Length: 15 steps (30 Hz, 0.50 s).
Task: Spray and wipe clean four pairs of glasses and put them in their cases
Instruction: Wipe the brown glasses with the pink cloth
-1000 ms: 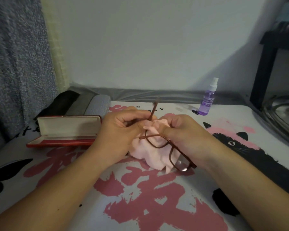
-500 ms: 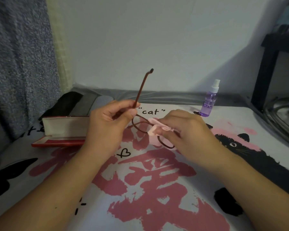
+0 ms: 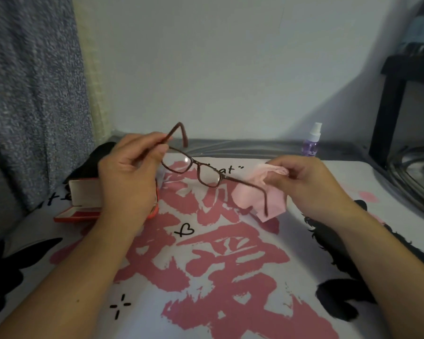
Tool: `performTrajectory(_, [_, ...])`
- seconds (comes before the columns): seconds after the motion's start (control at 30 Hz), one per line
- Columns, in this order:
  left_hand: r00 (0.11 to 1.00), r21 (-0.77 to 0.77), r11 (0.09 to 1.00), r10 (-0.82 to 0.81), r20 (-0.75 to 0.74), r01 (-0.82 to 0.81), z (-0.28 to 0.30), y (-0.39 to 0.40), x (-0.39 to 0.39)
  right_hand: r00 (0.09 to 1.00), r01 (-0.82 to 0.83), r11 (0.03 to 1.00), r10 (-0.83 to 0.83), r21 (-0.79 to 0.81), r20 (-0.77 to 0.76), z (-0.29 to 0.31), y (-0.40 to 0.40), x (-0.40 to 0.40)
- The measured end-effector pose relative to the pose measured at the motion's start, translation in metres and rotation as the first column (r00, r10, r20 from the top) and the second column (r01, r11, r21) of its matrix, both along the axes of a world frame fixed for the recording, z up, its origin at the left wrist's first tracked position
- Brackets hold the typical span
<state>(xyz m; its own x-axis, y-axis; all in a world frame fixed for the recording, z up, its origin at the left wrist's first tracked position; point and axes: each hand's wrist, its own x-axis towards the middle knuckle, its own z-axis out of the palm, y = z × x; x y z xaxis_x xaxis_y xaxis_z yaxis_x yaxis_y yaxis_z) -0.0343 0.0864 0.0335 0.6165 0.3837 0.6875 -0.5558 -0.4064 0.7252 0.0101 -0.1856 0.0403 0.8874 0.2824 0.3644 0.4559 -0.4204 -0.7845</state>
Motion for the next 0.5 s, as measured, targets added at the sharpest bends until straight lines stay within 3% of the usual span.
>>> performTrajectory(0.17, [0.986, 0.062, 0.984, -0.166, -0.018, 0.167, 0.002, -0.010, -0.006, 0.996, 0.075, 0.954, -0.061, 0.291, -0.057, 0.015, -0.010, 0.000])
performTrajectory(0.23, [0.977, 0.045, 0.976, -0.210, -0.049, 0.212, 0.000, -0.015, -0.007, 0.988, -0.032, 0.877, 0.101, 0.479, -0.118, 0.020, -0.009, -0.007])
performTrajectory(0.33, [0.969, 0.049, 0.969, -0.238, -0.071, 0.242, 0.000, -0.018, -0.008, 0.908, -0.135, 0.671, 0.379, 0.729, -0.181, 0.026, 0.002, -0.021])
performTrajectory(0.4, [0.969, 0.051, 0.969, -0.236, -0.076, 0.240, 0.001, -0.020, -0.009, 0.880, -0.154, 0.677, 0.425, 0.720, -0.211, 0.022, 0.017, -0.028])
performTrajectory(0.43, [0.968, 0.044, 0.970, -0.236, -0.081, 0.240, 0.001, -0.021, -0.010, 0.886, -0.173, 0.738, 0.405, 0.652, -0.224, 0.018, 0.026, -0.030])
performTrajectory(0.5, [0.969, 0.023, 0.971, -0.235, -0.083, 0.237, 0.004, -0.024, -0.013, 0.960, -0.166, 0.925, 0.231, 0.341, -0.158, 0.006, 0.038, -0.028])
